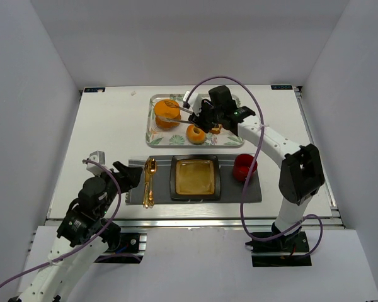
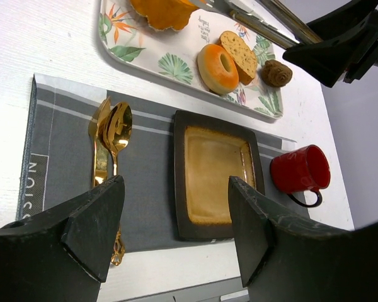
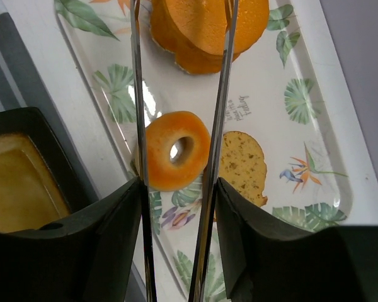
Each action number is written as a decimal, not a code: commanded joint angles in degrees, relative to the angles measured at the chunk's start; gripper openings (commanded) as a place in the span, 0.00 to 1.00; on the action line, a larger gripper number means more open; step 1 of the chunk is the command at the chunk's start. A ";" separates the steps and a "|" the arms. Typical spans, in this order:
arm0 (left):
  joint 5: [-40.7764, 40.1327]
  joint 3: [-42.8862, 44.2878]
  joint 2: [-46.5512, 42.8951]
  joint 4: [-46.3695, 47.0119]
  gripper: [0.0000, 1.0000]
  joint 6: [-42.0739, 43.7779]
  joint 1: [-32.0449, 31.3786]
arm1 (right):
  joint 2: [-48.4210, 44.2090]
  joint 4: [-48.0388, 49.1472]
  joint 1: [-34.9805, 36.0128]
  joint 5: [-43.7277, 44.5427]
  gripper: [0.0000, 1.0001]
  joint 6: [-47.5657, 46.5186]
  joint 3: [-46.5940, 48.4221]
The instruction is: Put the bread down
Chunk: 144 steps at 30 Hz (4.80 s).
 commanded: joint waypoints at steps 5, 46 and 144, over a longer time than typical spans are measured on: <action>-1.01 1.22 0.20 -0.45 0.76 -0.36 -0.01 | 0.53 3.85 2.41 4.41 0.54 -4.94 0.78; -1.88 2.63 -0.59 -1.07 0.76 -0.18 -0.01 | -8.41 9.04 3.91 7.93 0.09 -3.89 -6.06; 0.75 0.34 0.11 3.42 0.76 -1.24 -0.01 | -15.20 -1.60 -7.69 -0.43 0.47 -3.27 -19.08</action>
